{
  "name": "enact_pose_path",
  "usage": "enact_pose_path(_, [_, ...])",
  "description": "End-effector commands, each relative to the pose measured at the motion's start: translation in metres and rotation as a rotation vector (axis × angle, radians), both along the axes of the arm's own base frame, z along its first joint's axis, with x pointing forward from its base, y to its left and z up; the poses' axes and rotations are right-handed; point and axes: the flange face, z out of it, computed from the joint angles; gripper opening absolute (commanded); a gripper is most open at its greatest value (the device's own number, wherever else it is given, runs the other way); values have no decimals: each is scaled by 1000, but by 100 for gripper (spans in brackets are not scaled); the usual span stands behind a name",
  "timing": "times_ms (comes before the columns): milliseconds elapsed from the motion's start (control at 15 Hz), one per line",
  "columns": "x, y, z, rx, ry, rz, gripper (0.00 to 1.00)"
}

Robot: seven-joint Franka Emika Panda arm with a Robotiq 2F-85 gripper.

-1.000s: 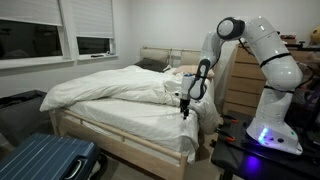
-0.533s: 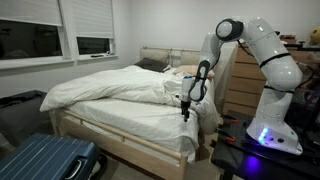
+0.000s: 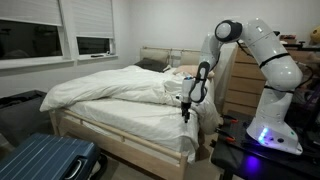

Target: Straighten the bottom right corner of the bedsheet

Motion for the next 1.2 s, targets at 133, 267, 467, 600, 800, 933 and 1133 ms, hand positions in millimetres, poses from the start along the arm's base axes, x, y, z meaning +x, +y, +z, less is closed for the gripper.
enact_pose_path(133, [-1, 1, -4, 6, -16, -18, 71])
enact_pose_path(267, [-1, 1, -5, 6, -14, -21, 60])
enact_pose_path(467, [1, 1, -4, 5, -17, -25, 38])
enact_pose_path(600, [1, 0, -3, 3, -18, -26, 24])
enact_pose_path(800, [1, 0, -1, -1, -12, -33, 2])
enact_pose_path(933, [0, -1, 2, -11, 10, -42, 0])
enact_pose_path(1133, [-12, 4, 9, -15, 103, -72, 0])
